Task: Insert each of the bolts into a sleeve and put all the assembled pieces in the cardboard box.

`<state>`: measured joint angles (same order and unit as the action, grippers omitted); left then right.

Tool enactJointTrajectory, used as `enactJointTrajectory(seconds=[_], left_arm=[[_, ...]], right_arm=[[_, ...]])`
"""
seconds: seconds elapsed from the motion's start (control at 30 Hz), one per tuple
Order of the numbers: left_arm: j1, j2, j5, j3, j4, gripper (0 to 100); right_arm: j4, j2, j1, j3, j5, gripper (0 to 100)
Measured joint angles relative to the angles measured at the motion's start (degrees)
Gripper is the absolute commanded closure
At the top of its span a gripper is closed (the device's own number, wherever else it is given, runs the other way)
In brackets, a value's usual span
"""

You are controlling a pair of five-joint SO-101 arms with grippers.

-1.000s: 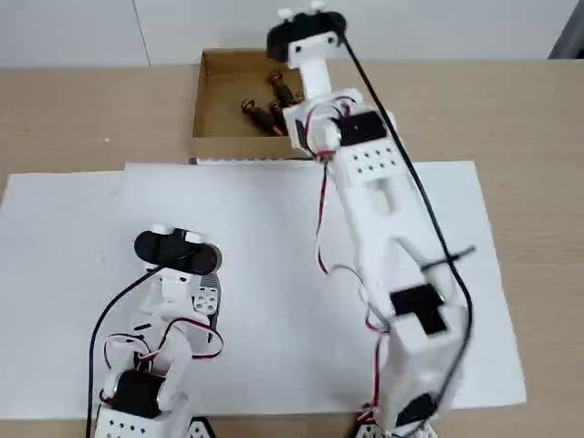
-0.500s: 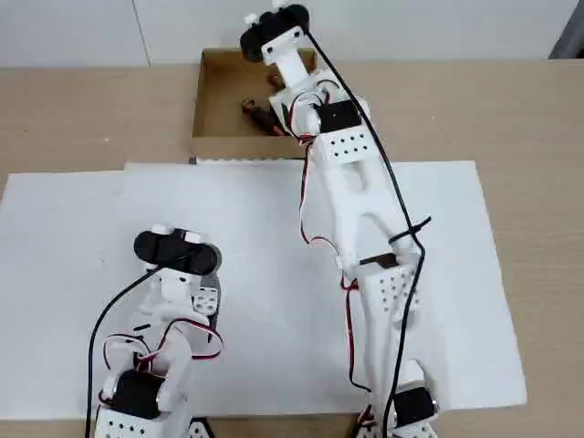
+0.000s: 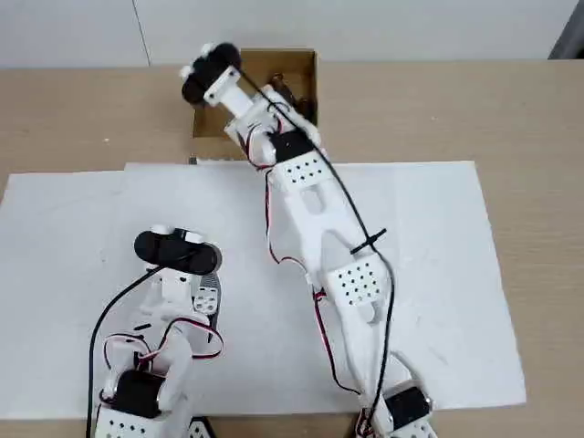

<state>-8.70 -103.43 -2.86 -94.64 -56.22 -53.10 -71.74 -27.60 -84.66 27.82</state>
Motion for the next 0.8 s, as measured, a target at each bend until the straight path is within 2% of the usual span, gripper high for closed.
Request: enactJointTrajectory(seconds=[0.1,0.17,0.43,0.57,0.8], left_arm=[[0.00,0.00,0.00,0.00,0.00,100],[0.00,0.00,0.00,0.00,0.00,100],[0.00,0.00,0.00,0.00,0.00,100],[0.00,0.00,0.00,0.00,0.00,100],[0.00,0.00,0.00,0.00,0.00,100]], right_arm=[[0.00,-2.55,0.00,-3.25,0.35,81.2],[0.00,-3.52,0.00,-4.75,0.35,79.7],[0.00,-3.78,0.00,-6.68,0.44,88.4],[0.00,-3.78,0.00,-7.30,0.44,99.8],[-5.36,-3.34,0.00,-9.49,0.44,99.6]])
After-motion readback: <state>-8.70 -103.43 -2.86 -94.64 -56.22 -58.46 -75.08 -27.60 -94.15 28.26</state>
